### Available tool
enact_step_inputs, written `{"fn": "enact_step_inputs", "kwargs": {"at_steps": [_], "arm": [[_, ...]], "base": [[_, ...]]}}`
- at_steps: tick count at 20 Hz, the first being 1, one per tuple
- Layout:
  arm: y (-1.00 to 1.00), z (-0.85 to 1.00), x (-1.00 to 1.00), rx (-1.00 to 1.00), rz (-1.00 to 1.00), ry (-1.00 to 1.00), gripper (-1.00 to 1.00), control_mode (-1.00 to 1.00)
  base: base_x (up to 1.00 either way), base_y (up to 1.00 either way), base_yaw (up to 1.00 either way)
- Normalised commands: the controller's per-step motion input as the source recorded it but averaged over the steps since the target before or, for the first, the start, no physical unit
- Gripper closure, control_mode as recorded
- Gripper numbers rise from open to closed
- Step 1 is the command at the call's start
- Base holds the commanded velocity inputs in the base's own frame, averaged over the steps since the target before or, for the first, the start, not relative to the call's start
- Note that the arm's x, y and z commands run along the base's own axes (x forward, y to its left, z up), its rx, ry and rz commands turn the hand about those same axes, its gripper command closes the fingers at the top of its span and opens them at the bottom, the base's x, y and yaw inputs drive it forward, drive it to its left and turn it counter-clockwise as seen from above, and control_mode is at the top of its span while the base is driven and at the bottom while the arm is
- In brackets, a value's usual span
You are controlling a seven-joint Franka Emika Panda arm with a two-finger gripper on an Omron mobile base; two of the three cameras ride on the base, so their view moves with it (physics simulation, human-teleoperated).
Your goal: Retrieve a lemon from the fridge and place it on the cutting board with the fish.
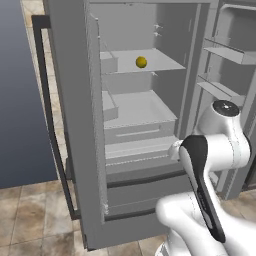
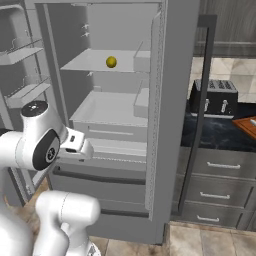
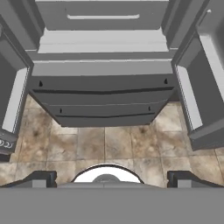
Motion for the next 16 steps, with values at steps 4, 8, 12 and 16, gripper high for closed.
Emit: {"fn": "enact_step_inputs", "kwargs": {"at_steps": [4, 8, 12, 16], "arm": [[0.00, 0.00, 0.00, 0.00, 0.00, 0.00, -1.00, -1.00], [0.00, 0.00, 0.00, 0.00, 0.00, 0.00, -1.00, -1.00], [-0.01, 0.00, 0.00, 0.00, 0.00, -0.04, -1.00, -1.00], [0.00, 0.00, 0.00, 0.00, 0.00, 0.00, -1.00, 1.00]], "base": [[0.00, 0.00, 0.00], [0.00, 0.00, 0.00], [0.00, 0.00, 0.00], [0.21, -0.05, 0.00]]}}
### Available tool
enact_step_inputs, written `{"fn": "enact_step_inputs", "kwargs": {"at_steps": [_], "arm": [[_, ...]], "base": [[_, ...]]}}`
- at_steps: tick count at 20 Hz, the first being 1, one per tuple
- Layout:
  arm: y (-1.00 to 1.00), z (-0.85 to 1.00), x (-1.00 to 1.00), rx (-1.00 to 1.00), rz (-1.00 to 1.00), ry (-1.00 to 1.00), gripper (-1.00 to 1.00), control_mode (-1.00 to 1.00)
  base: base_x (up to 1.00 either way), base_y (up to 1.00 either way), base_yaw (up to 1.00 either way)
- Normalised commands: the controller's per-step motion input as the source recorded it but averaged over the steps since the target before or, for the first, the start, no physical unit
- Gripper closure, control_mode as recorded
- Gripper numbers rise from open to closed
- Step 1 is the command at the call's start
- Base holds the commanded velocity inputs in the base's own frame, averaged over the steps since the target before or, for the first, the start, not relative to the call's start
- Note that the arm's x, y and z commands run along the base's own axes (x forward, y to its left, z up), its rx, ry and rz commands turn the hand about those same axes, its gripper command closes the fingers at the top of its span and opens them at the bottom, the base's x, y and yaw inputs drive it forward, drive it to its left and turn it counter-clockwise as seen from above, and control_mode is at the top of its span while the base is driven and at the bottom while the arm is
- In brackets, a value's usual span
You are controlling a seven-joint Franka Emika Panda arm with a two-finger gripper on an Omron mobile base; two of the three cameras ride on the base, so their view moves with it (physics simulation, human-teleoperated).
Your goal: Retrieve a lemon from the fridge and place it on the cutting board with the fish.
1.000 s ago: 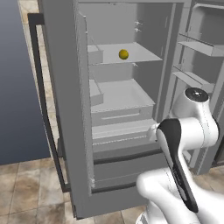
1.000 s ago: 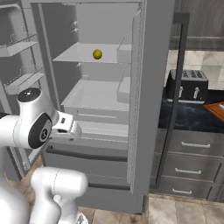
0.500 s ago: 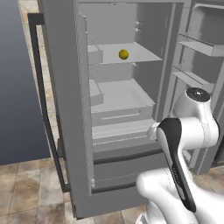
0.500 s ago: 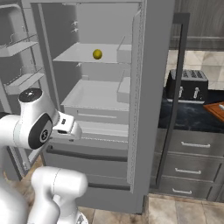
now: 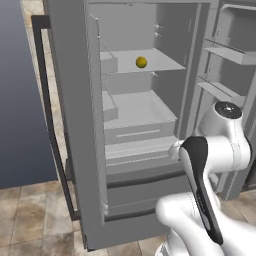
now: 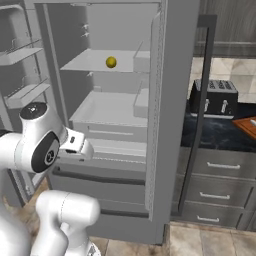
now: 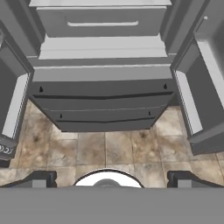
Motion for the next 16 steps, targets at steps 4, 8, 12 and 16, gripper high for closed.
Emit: {"fn": "enact_step_inputs", "kwargs": {"at_steps": [4, 8, 12, 16], "arm": [[0.00, 0.00, 0.00, 0.00, 0.00, 0.00, -1.00, 1.00], [0.00, 0.00, 0.00, 0.00, 0.00, 0.00, -1.00, 1.00], [0.00, 0.00, 0.00, 0.00, 0.00, 0.00, -1.00, 1.00], [0.00, 0.00, 0.00, 0.00, 0.00, 0.00, -1.00, 1.00]], "base": [[0.48, -0.03, 0.00], [0.53, 0.00, 0.00], [0.48, -0.04, 0.00], [0.48, -0.06, 0.00]]}}
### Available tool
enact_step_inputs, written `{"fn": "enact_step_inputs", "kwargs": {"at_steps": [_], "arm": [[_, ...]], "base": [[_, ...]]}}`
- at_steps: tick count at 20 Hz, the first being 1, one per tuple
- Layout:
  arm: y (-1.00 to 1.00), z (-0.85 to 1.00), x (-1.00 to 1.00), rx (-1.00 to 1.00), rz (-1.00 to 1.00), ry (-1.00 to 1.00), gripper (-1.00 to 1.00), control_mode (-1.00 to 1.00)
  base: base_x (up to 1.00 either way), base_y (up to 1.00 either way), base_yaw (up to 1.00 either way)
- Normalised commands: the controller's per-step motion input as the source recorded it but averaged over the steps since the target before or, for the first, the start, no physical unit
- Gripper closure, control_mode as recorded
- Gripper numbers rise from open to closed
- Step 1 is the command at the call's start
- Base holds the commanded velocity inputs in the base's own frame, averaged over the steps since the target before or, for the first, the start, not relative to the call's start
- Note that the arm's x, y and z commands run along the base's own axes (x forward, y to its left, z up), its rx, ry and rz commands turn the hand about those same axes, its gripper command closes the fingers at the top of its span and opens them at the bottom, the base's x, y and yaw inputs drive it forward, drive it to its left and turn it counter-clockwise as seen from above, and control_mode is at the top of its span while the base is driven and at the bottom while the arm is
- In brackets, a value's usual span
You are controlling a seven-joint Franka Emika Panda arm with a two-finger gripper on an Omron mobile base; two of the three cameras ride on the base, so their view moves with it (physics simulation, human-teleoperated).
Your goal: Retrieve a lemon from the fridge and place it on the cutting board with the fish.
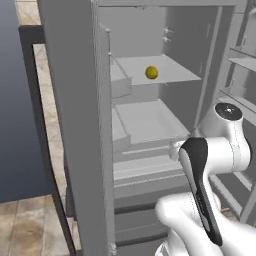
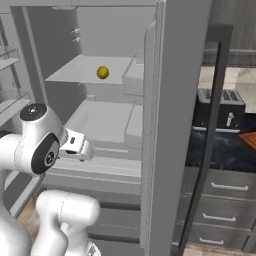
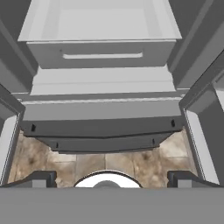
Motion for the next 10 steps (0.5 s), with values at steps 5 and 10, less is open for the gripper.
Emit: {"fn": "enact_step_inputs", "kwargs": {"at_steps": [5, 10], "arm": [[0.00, 0.00, 0.00, 0.00, 0.00, 0.00, -1.00, 1.00], [0.00, 0.00, 0.00, 0.00, 0.00, 0.00, -1.00, 1.00]], "base": [[0.55, -0.06, 0.00], [0.59, -0.12, 0.00]]}}
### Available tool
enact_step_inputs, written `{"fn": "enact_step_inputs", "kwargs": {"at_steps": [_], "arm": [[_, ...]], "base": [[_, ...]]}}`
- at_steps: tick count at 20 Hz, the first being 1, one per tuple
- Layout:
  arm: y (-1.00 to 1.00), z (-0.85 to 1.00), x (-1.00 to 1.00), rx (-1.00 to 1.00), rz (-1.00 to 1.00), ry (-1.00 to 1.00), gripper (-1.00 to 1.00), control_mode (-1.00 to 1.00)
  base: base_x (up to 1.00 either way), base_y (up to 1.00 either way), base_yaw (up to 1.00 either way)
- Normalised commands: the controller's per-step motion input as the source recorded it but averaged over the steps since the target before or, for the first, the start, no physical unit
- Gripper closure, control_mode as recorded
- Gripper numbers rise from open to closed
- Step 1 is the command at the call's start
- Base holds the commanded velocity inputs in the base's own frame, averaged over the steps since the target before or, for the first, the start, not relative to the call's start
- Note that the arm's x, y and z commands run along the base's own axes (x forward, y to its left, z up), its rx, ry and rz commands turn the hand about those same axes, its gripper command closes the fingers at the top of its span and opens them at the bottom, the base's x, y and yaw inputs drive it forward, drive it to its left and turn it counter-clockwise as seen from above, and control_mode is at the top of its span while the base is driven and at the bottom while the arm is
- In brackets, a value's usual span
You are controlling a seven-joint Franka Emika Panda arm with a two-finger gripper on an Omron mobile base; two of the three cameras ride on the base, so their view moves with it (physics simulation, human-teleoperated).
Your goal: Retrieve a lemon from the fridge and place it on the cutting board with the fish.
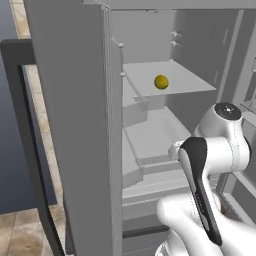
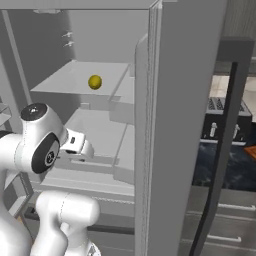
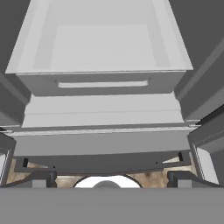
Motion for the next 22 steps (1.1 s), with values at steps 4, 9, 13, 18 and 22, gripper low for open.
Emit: {"fn": "enact_step_inputs", "kwargs": {"at_steps": [4, 9, 13, 18, 22], "arm": [[0.00, 0.00, 0.00, 0.00, 0.00, 0.00, -1.00, 1.00], [0.00, 0.00, 0.00, 0.00, 0.00, 0.00, -1.00, 1.00], [0.00, 0.00, 0.00, 0.00, 0.00, 0.00, -1.00, 1.00], [-0.04, 0.00, -0.02, 0.00, 0.00, -0.01, -1.00, -1.00], [0.00, 0.11, -0.25, -0.01, 0.00, -0.06, -1.00, -1.00]], "base": [[0.49, -0.16, 0.00], [0.50, -0.22, 0.01], [0.30, -0.14, 0.00], [0.02, -0.02, 0.00], [0.00, 0.00, 0.00]]}}
